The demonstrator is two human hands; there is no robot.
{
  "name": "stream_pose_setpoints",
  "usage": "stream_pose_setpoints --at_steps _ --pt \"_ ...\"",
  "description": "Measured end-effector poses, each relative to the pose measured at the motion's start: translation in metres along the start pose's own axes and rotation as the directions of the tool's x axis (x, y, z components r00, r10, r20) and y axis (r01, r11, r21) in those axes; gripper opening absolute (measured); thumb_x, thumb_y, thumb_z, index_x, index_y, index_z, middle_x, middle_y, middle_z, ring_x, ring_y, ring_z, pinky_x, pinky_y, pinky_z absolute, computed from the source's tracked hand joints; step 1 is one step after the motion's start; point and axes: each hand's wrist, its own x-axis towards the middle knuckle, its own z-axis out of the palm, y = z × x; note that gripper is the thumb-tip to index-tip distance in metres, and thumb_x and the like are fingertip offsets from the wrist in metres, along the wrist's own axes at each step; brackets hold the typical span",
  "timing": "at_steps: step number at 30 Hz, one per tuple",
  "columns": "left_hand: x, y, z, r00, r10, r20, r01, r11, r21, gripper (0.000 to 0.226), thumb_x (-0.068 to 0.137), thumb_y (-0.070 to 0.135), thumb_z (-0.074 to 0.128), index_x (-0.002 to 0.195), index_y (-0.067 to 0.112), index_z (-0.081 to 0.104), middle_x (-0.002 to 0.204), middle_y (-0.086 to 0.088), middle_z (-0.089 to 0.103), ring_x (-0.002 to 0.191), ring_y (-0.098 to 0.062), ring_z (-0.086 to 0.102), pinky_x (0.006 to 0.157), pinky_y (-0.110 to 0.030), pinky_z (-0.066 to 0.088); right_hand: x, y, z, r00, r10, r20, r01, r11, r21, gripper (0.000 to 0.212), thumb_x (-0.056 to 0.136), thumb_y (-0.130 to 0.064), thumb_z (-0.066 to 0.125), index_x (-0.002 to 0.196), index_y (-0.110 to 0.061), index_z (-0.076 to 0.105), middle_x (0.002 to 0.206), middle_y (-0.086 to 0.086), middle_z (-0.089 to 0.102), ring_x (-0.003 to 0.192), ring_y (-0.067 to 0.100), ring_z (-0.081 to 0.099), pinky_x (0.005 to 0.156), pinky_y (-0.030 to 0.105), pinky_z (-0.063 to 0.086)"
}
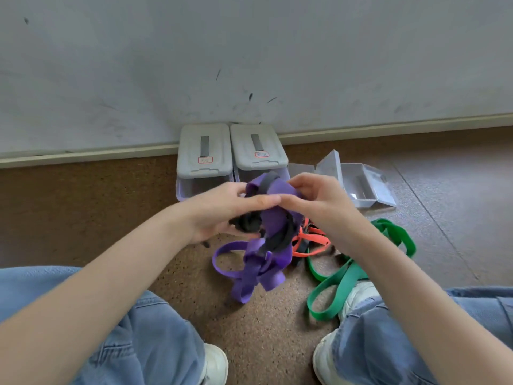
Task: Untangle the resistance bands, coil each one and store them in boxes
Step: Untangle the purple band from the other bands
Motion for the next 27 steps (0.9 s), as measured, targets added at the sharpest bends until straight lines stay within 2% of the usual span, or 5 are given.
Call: stream_pose_setpoints --at_steps 8,14,19,22,27 --pt "0.004 0.014 -0.023 0.735 0.550 -0.397 -0.139 0.695 0.705 0.017 0.082 0.017 0.059 0.093 0.013 0.073 0.088 -0.008 0.071 0.078 -0.023 0.064 0.077 -0.036 0.053 0.000 0.001 -0.014 0.997 -0.001 0.071 0.008 0.995 -0.095 0.019 0.076 -0.026 0.074 0.092 -0.023 0.064 0.082 0.004 0.071 0.074 0.014 0.067 0.066 0.027 0.056" --pt "-0.001 0.028 -0.047 0.748 0.318 -0.583 -0.242 0.948 0.206 0.032 0.088 0.003 0.043 0.067 0.009 0.065 0.053 0.007 0.067 0.048 -0.002 0.059 0.042 -0.013 0.044 -0.002 -0.007 -0.014 0.969 -0.076 0.233 0.151 0.933 -0.327 0.038 0.065 -0.046 0.079 0.094 -0.034 0.057 0.077 -0.011 0.061 0.067 0.005 0.058 0.063 0.018 0.047" --pt "-0.004 0.013 -0.056 0.937 0.085 -0.339 -0.101 0.994 -0.030 0.009 0.085 0.008 0.051 0.080 0.011 0.059 0.047 0.003 0.052 0.045 -0.011 0.051 0.051 -0.022 0.051 0.004 -0.004 -0.028 0.991 -0.121 -0.061 0.107 0.974 -0.201 0.009 0.079 -0.024 0.070 0.083 -0.021 0.063 0.081 0.009 0.070 0.074 0.019 0.069 0.072 0.039 0.056" --pt "0.000 0.014 -0.060 0.935 0.102 -0.340 -0.136 0.988 -0.078 0.005 0.087 0.013 0.057 0.085 0.016 0.060 0.060 0.001 0.057 0.058 -0.013 0.054 0.059 -0.026 0.051 0.002 0.001 -0.032 0.992 -0.090 -0.090 0.069 0.976 -0.206 0.007 0.085 -0.019 0.064 0.086 -0.014 0.061 0.072 0.005 0.069 0.067 0.017 0.068 0.069 0.035 0.057" --pt "0.008 0.000 -0.052 0.861 0.182 -0.475 0.291 0.589 0.754 0.080 0.077 0.041 0.071 0.142 0.022 0.029 0.147 -0.009 0.031 0.131 -0.027 0.034 0.106 -0.041 0.034 -0.002 -0.015 -0.022 0.990 -0.140 0.008 0.140 0.987 -0.078 0.016 0.086 -0.017 0.062 0.095 -0.004 0.061 0.070 0.001 0.064 0.061 0.010 0.058 0.063 0.030 0.052"
